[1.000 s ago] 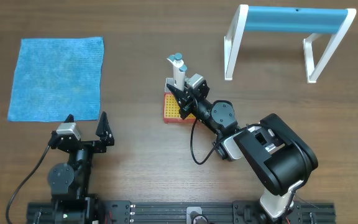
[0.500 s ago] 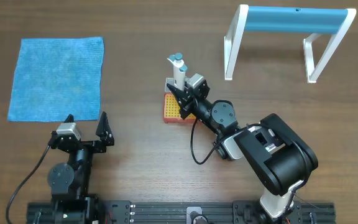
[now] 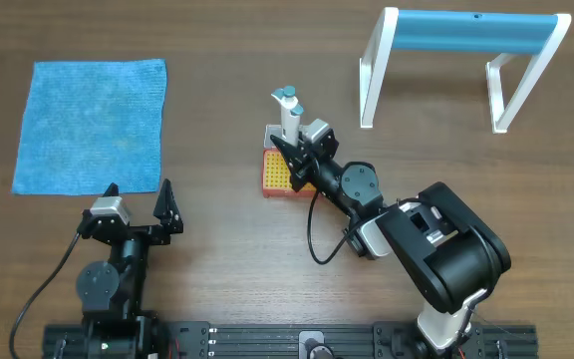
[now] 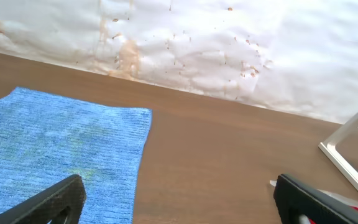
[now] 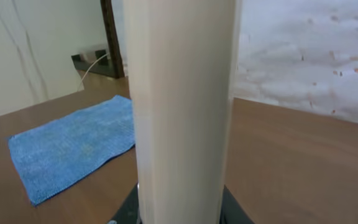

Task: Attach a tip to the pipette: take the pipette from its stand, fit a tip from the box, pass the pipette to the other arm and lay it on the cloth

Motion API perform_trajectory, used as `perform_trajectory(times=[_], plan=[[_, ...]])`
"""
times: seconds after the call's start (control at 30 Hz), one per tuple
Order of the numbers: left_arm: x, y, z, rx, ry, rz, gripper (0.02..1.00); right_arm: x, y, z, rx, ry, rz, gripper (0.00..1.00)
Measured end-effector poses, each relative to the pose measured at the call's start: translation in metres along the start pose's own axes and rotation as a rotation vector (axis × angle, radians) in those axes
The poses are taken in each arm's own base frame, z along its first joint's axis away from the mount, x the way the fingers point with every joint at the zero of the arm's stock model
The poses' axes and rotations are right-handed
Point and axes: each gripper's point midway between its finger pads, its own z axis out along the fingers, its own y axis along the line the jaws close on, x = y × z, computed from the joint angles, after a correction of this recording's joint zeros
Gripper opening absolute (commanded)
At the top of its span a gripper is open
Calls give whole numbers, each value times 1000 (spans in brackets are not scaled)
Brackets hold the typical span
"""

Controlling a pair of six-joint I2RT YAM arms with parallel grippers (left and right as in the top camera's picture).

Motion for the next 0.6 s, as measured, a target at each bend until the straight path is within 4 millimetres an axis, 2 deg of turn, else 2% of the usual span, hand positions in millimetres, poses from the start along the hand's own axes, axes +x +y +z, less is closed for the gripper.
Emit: perform_trajectory(times=[0.6], plan=[[0,0,0,0,0,0,982,5,0,-3,5,32,8,73]])
